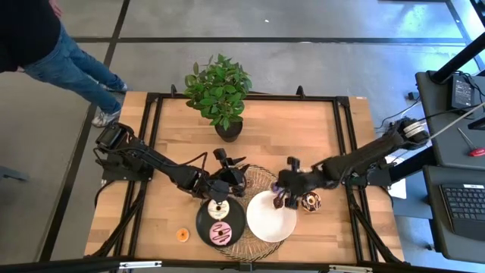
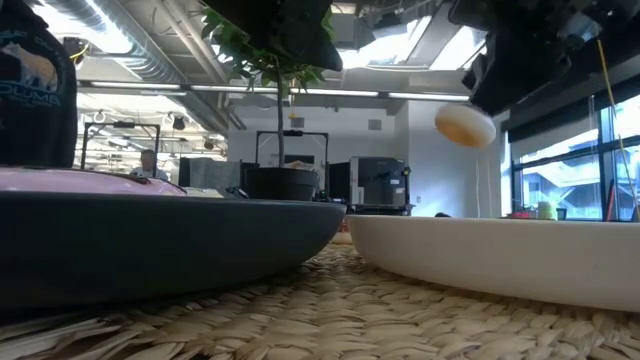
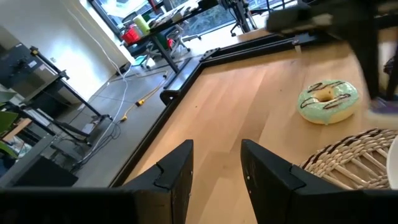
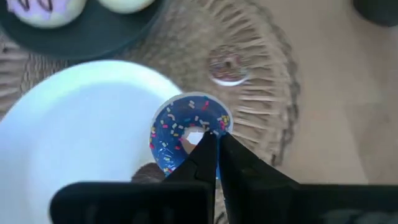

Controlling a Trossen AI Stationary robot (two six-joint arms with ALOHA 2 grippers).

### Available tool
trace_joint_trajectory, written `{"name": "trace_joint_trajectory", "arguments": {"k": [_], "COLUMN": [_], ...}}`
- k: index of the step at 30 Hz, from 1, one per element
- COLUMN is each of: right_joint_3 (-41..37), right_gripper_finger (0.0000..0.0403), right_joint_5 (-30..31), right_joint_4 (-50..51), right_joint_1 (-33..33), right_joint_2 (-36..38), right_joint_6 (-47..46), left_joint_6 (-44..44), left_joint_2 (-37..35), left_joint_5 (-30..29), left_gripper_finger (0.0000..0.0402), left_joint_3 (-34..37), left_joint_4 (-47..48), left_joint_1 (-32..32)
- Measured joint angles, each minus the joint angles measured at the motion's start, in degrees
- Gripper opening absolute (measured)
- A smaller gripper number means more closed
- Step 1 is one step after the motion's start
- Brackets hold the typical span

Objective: Pick & Place donuts
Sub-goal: Put the small blue donut on the white plate

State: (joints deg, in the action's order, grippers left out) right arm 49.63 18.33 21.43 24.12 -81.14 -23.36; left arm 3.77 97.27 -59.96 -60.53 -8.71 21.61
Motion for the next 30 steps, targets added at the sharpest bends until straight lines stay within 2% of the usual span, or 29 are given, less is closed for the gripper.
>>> {"name": "trace_joint_trajectory", "arguments": {"k": [3,9,13,21,30], "right_joint_3": [2.67,7.52,9.5,10.22,10.22], "right_gripper_finger": [0.0011,0.0012,0.0012,0.0014,0.0043], "right_joint_5": [-0.78,-6.08,-6.42,-6.42,-6.45], "right_joint_4": [0.04,0.41,0.47,0.36,0.08], "right_joint_1": [0.98,2.13,2.77,2.77,2.75], "right_joint_2": [-4.98,-13.49,-17.13,-19.76,-21.33], "right_joint_6": [1.34,1.71,1.82,1.09,1.2], "left_joint_6": [0.0,-0.04,-0.09,-0.2,-0.15], "left_joint_2": [0.0,0.0,0.0,0.0,0.0], "left_joint_5": [0.0,0.09,0.11,2.82,3.08], "left_gripper_finger": [0.013,0.013,0.013,0.013,0.013], "left_joint_3": [0.0,0.0,0.0,0.0,0.0], "left_joint_4": [0.01,0.01,0.0,0.0,0.0], "left_joint_1": [-0.01,-0.01,0.02,0.04,0.04]}}
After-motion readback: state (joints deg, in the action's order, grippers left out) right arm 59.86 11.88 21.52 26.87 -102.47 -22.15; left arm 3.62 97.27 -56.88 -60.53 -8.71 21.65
